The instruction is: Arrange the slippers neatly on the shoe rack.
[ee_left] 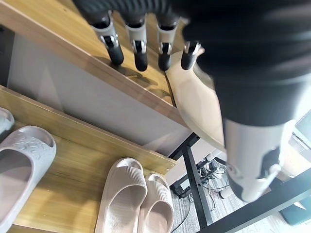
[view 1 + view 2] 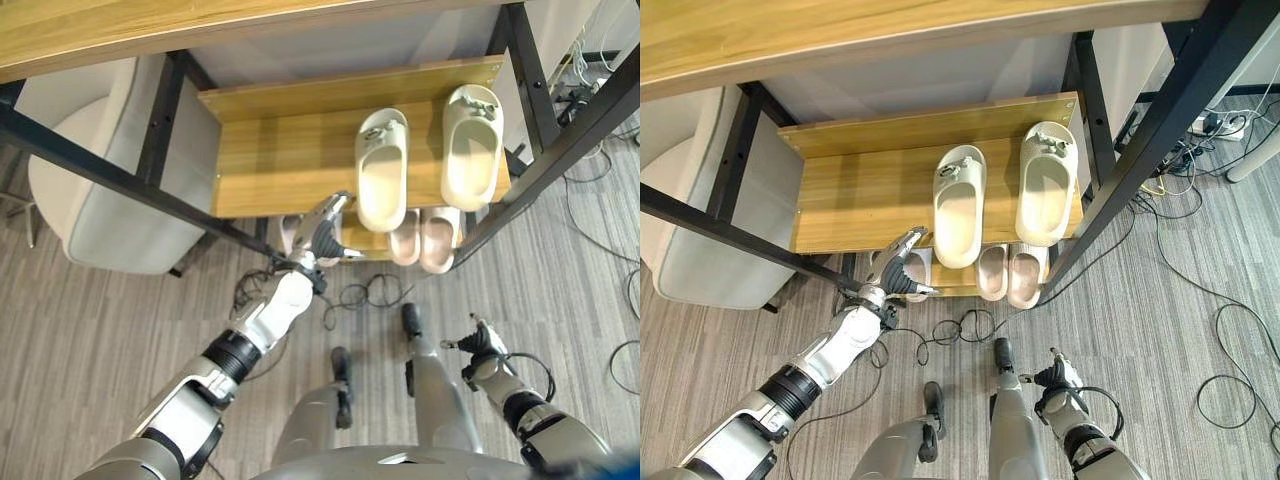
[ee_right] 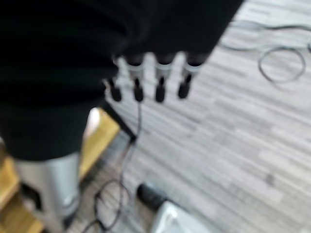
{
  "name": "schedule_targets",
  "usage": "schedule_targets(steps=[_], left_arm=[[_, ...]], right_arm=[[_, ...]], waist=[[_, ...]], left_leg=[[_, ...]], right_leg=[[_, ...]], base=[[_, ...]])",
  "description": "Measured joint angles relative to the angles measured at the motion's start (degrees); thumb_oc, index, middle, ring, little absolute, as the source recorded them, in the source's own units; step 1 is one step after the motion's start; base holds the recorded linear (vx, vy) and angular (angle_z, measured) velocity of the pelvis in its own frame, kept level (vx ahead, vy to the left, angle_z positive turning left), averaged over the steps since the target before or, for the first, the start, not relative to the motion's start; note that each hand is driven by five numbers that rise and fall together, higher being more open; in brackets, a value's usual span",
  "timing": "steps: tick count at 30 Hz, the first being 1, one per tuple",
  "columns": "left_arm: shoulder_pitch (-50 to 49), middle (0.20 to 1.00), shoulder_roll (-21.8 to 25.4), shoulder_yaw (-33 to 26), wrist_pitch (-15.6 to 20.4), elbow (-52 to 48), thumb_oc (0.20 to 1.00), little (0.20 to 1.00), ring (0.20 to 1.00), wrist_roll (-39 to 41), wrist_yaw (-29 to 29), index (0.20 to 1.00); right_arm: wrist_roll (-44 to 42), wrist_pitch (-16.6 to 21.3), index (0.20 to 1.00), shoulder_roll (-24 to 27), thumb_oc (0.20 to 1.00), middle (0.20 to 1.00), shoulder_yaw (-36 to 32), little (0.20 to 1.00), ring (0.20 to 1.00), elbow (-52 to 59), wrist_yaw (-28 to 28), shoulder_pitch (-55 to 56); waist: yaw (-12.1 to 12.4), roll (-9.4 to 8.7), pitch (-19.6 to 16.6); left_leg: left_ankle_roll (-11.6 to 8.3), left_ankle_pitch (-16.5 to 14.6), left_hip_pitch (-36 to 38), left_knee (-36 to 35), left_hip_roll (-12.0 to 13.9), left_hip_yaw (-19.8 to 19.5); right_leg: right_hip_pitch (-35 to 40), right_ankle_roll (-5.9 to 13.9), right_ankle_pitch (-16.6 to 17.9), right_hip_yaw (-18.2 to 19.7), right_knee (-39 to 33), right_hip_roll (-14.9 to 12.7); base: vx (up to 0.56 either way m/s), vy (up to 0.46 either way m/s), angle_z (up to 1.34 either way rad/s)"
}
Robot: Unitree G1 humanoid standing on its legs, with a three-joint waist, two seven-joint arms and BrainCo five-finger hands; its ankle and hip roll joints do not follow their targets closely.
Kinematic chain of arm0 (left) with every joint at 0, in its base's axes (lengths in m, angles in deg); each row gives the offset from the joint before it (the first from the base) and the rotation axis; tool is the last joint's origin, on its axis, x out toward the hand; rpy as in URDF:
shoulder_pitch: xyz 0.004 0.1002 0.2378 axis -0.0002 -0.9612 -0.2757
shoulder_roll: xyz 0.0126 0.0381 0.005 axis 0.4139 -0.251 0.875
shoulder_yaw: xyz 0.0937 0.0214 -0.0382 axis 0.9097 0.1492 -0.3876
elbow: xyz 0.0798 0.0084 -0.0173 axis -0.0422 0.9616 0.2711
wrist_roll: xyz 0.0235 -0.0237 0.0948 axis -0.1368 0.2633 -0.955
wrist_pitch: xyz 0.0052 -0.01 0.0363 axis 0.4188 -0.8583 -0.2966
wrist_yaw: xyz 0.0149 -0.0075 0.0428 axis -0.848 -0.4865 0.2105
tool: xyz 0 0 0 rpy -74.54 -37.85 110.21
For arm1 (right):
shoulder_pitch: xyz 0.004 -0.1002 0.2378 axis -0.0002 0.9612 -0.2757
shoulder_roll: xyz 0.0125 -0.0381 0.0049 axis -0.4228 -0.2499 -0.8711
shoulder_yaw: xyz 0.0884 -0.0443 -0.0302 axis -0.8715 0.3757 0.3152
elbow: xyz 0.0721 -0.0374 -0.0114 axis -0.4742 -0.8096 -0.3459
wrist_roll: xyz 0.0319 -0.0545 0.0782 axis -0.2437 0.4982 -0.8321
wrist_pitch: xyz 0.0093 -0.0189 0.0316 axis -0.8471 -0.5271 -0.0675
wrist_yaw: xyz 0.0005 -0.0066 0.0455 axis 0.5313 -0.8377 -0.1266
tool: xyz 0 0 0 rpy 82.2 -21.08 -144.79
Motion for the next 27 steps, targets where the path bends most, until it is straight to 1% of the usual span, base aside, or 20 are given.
schedule_targets(steps=[3,6,10,14,20,27], left_arm=[[0.3,1.0,-1.8,0.3,0.0,1.9,1.0,1.0,1.0,0.0,1.6,1.0],[0.5,1.0,-2.0,0.4,-0.2,2.5,1.0,1.0,1.0,0.0,2.2,1.0],[0.8,1.0,-2.0,1.0,-0.7,2.8,1.0,1.0,1.0,0.0,3.8,1.0],[1.7,1.0,-2.3,1.6,-1.7,3.2,1.0,1.0,1.0,0.0,4.8,1.0],[2.7,1.0,-3.5,1.9,-1.8,3.9,1.0,1.0,1.0,0.1,5.5,1.0],[3.0,1.0,-3.7,1.9,-1.9,3.5,1.0,1.0,1.0,0.2,5.4,1.0]], right_arm=[[0.0,0.0,1.0,0.5,1.0,1.0,0.0,1.0,1.0,-0.1,0.4,0.2],[0.0,0.0,1.0,0.7,1.0,1.0,0.1,1.0,1.0,-0.2,0.8,0.2],[0.0,0.0,1.0,0.7,1.0,1.0,0.1,1.0,1.0,-0.6,1.2,0.1],[0.0,0.0,1.0,0.6,1.0,1.0,0.2,1.0,1.0,-0.7,1.5,0.3],[0.0,0.0,1.0,0.6,1.0,1.0,0.2,1.0,1.0,-1.0,1.7,0.6],[0.0,0.0,1.0,0.4,1.0,1.0,0.2,1.0,1.0,-1.4,2.2,0.7]], waist=[[0.0,0.6,-0.4],[-0.1,0.81,-0.6],[-0.1,0.69,-0.7],[-0.4,0.61,-0.7],[-0.6,0.27,-0.9],[-0.8,-0.27,-1.4]], left_leg=[[0.09,-0.1,0.0,0.0,-0.2,0.1],[0.15,-0.1,0.0,0.0,-0.2,0.4],[0.24,-0.1,-0.2,0.0,-0.5,1.5],[0.53,-0.3,-0.3,0.0,-0.8,1.9],[0.72,-0.5,-0.2,0.2,-0.8,1.9],[0.85,-1.0,-0.6,1.1,-0.8,1.8]], right_leg=[[-0.1,0.03,0.0,0.1,0.1,-0.1],[-0.3,0.12,-0.1,0.4,0.2,-0.2],[-1.4,0.54,-0.3,1.3,0.7,-0.4],[-1.7,1.03,-0.3,1.3,0.8,-0.8],[-1.7,1.34,-0.1,1.3,1.2,-0.8],[-1.6,1.32,-0.1,1.2,1.4,-0.9]], base=[[0.0,0.0,0.0],[0.0,-0.006,-0.03],[0.0,-0.022,-0.09],[0.0,-0.025,-0.06],[0.0,-0.006,0.0],[0.0,0.0,0.0]])
